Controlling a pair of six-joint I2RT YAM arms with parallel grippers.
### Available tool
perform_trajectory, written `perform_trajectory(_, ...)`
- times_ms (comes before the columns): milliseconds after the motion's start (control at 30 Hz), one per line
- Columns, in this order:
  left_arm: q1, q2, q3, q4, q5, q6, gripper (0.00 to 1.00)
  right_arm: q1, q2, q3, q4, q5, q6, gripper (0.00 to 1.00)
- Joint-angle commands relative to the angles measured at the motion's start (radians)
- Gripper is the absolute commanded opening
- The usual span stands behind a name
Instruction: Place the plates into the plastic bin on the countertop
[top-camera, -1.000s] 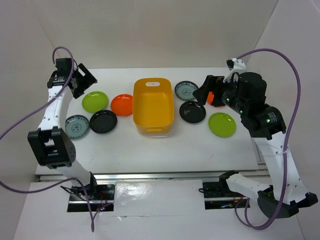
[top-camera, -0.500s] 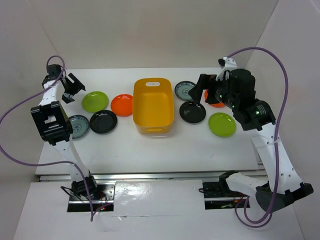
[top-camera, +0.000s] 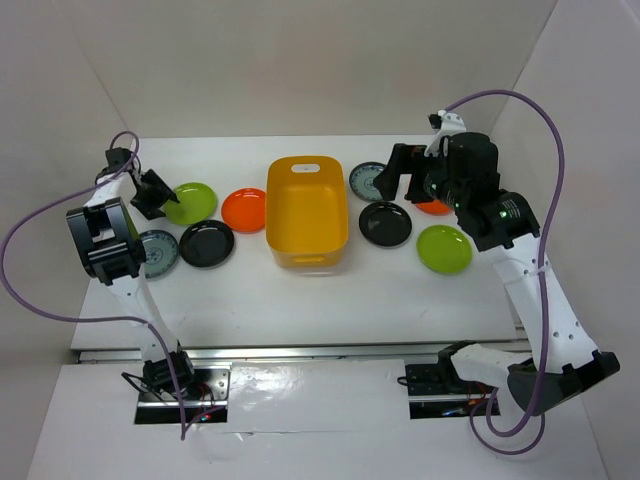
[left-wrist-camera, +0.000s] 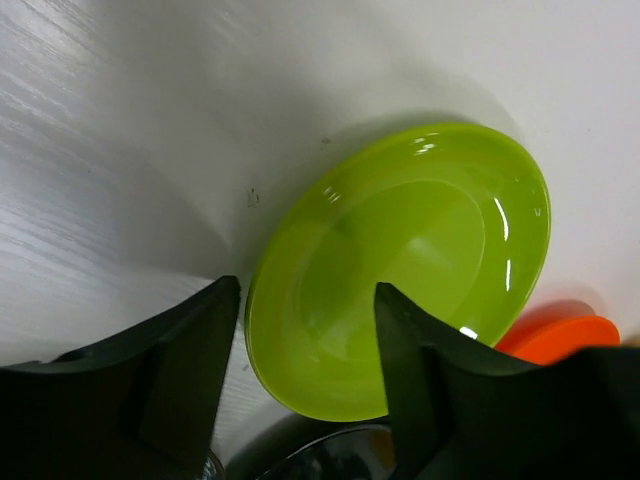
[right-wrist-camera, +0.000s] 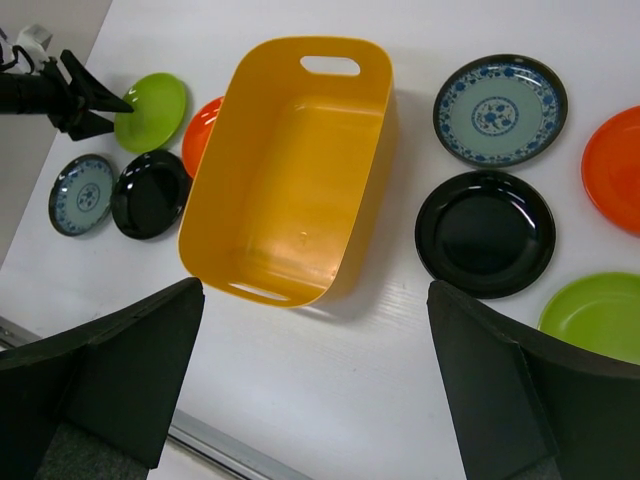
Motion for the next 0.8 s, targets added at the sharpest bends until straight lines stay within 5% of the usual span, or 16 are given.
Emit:
perform_trajectory(0, 0.001, 0.022, -0.002, 0.043, 0.012, 0.028, 0.66, 0.005, -0.010, 0.029, 0.064, 0.016, -0.013, 1.00)
perform_trajectory(200, 0.001, 0.042, 0.008, 0.029, -0.043, 0.028, 0.56, 0.005, -0.010, 0.020, 0.073, 0.016, -0.004, 1.00)
perform_trajectory(467, 0.001, 0.076, 0.019, 0.002, -0.091, -0.001, 0.10, 0.005, -0.020, 0.020, 0.055, 0.036, -0.004, 1.00)
perform_trajectory(567, 0.001, 0.087, 0.033, -0.007, -0.091, -0.002, 0.00, 0.005, -0.020, 0.020, 0.055, 0.036, -0.004, 1.00)
perform_trajectory(767, 0.001, 0.095, 0.127, -0.006, 0.015, -0.002, 0.00, 0.005, -0.020, 0.038, 0.037, 0.045, -0.004, 1.00)
